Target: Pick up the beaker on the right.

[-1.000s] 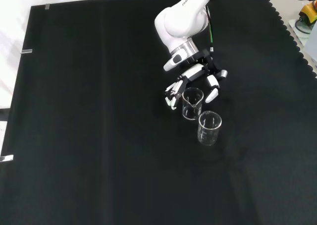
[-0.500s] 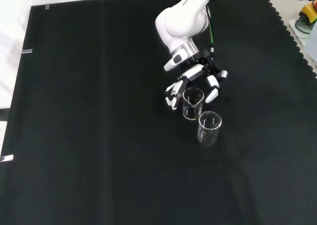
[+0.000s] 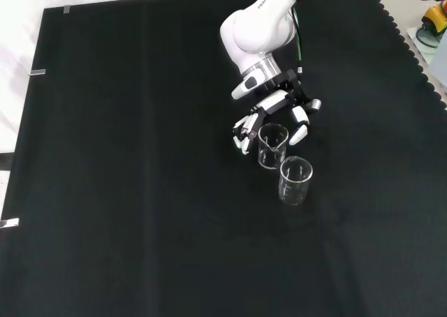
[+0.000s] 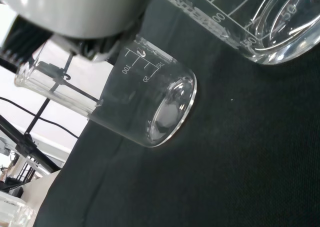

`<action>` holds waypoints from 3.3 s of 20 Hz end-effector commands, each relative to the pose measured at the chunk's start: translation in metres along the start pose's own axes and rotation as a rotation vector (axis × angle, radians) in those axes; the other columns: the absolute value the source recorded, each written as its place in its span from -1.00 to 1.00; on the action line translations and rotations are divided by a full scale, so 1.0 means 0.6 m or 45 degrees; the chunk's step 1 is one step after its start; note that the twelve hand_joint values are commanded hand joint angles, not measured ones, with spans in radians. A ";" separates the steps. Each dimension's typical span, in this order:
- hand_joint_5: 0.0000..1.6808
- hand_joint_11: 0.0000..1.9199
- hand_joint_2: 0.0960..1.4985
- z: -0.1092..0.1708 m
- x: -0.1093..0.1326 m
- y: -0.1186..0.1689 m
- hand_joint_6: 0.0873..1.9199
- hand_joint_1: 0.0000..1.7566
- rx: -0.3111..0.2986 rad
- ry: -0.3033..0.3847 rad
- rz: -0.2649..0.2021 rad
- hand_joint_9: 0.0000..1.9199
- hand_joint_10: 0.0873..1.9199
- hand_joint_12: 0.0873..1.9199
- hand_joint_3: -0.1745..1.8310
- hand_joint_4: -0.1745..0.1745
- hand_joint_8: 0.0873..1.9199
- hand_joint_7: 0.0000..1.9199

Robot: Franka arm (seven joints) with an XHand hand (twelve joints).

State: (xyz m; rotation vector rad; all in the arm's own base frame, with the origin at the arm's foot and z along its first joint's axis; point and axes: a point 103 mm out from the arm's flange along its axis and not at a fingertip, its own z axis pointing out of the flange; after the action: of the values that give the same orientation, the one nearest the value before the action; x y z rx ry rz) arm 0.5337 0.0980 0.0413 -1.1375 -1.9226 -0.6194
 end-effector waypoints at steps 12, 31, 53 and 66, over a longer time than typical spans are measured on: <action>-0.43 -1.00 -0.67 0.005 -0.001 0.002 -0.78 0.13 -0.050 0.045 -0.009 -0.47 -0.44 0.32 0.30 -0.26 -0.34 -0.50; -0.59 -1.00 -0.68 0.012 -0.002 0.005 -0.34 0.15 -0.048 0.061 -0.012 -0.46 -0.43 0.36 0.31 -0.26 -0.31 -0.49; 0.35 -0.31 -0.01 0.001 -0.001 0.013 -0.10 0.55 -0.177 0.020 0.047 0.08 -0.29 0.09 -0.35 -0.72 -0.40 0.34; 0.56 -0.03 -0.30 -0.035 0.029 0.013 -0.38 0.63 -0.230 -0.017 -0.051 0.32 -0.49 -0.10 -0.13 -1.00 -1.00 0.71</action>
State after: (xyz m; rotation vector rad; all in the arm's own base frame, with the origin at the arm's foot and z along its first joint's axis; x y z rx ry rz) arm 0.5439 0.0990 0.0573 -1.2288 -1.9020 -0.7979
